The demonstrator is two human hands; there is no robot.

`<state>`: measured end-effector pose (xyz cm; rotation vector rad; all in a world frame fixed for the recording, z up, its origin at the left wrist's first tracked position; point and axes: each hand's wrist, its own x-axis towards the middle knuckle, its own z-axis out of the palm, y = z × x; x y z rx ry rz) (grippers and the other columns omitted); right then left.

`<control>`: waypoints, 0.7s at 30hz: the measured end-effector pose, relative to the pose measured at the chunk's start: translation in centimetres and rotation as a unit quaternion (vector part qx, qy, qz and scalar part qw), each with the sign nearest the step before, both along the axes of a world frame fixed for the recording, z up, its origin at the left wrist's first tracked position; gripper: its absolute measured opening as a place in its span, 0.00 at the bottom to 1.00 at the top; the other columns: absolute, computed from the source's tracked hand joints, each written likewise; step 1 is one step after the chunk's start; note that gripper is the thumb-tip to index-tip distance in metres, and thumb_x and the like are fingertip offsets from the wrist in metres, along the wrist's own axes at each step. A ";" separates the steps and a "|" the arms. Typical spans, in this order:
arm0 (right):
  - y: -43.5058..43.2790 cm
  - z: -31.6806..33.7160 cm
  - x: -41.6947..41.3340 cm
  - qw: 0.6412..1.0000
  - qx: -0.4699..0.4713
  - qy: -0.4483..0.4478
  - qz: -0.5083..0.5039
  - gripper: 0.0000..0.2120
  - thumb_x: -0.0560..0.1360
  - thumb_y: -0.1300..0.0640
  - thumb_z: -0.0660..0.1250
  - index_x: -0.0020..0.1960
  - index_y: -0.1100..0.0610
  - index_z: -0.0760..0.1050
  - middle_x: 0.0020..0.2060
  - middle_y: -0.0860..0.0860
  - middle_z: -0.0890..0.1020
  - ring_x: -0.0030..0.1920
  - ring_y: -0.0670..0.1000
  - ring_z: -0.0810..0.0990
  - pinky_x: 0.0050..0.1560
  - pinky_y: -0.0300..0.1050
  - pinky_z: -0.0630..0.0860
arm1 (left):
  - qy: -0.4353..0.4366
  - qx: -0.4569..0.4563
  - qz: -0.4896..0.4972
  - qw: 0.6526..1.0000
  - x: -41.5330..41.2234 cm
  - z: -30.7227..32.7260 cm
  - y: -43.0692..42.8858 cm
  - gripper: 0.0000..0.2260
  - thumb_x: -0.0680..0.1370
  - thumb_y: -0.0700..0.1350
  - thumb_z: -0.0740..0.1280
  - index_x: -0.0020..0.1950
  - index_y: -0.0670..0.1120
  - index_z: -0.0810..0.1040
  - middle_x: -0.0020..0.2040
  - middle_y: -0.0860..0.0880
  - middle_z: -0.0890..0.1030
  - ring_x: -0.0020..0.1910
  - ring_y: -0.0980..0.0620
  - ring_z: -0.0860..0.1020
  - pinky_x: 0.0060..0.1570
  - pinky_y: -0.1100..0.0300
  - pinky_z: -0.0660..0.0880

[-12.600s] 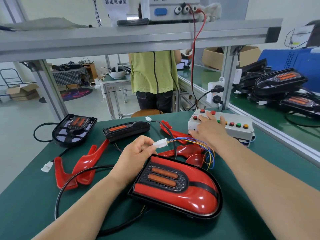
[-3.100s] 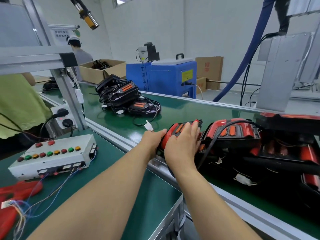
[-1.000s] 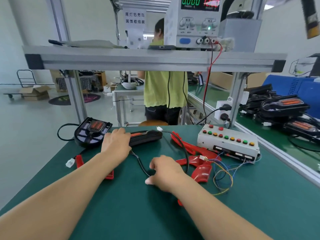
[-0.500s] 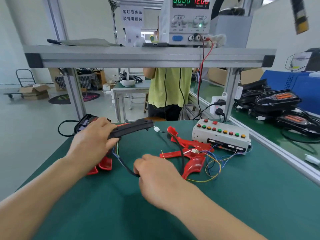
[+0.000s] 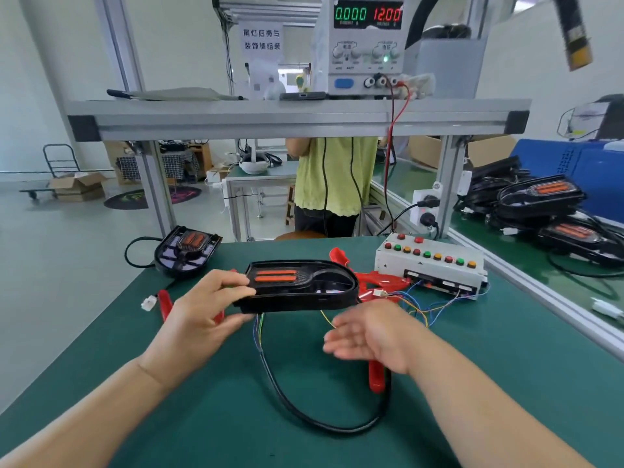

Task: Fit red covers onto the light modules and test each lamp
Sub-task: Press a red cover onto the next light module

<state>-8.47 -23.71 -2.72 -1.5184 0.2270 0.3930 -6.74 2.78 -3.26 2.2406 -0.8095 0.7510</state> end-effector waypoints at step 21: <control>-2.3 -1.5 5.0 0.968 0.207 -0.081 -0.116 0.18 0.83 0.51 0.61 0.62 0.64 0.79 0.57 0.61 0.84 0.59 0.60 0.82 0.64 0.56 0.76 | 0.178 0.198 -0.024 0.964 -3.0 -0.1 -12.6 0.11 0.79 0.54 0.65 0.57 0.51 0.80 0.46 0.53 0.78 0.49 0.52 0.77 0.54 0.54 0.73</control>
